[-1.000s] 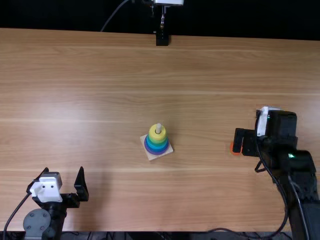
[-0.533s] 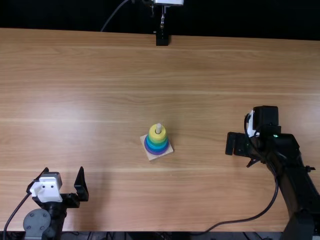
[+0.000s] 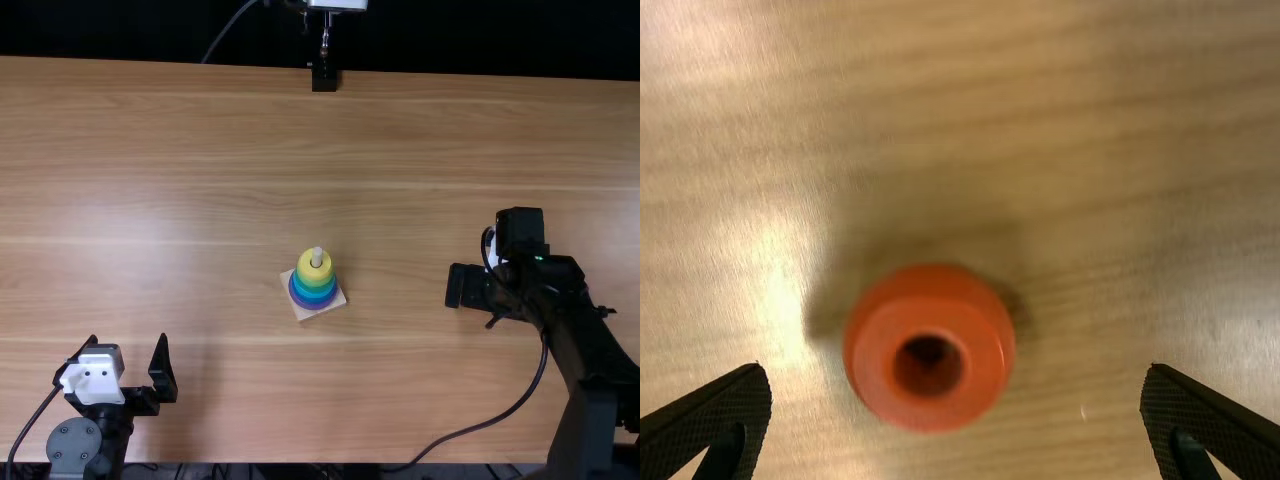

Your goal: Build the Hanoi tower: stack the rings onto the peg from bottom to top in this color order: purple, dark blue, light blue, dark green, light green, yellow, orange.

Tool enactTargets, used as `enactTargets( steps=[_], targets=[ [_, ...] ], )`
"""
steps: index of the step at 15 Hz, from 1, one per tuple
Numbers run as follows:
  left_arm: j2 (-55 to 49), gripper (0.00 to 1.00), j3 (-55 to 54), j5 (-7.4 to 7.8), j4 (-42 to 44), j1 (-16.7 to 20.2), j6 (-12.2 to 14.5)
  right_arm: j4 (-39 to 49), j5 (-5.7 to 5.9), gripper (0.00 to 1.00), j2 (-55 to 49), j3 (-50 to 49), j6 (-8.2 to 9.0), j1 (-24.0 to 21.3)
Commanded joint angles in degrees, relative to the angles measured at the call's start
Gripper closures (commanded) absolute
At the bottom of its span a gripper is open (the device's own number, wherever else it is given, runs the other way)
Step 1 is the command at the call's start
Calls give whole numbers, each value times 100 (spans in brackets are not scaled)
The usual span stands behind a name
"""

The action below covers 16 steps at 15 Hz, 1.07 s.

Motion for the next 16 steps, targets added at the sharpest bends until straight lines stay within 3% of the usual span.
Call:
enactTargets(
  steps=[1,13,15,16],
  targets=[
    [-69,0,-600,61,-437,-63,54,8,49,0,117,224,99,2],
    [-69,0,-600,61,-437,-63,54,29,60,0,592,294,99,63],
    [-69,0,-600,61,-437,-63,54,60,81,49,592,356,110,63],
    [-69,0,-600,61,-437,-63,54,113,81,67,601,356,110,63]
  ],
)
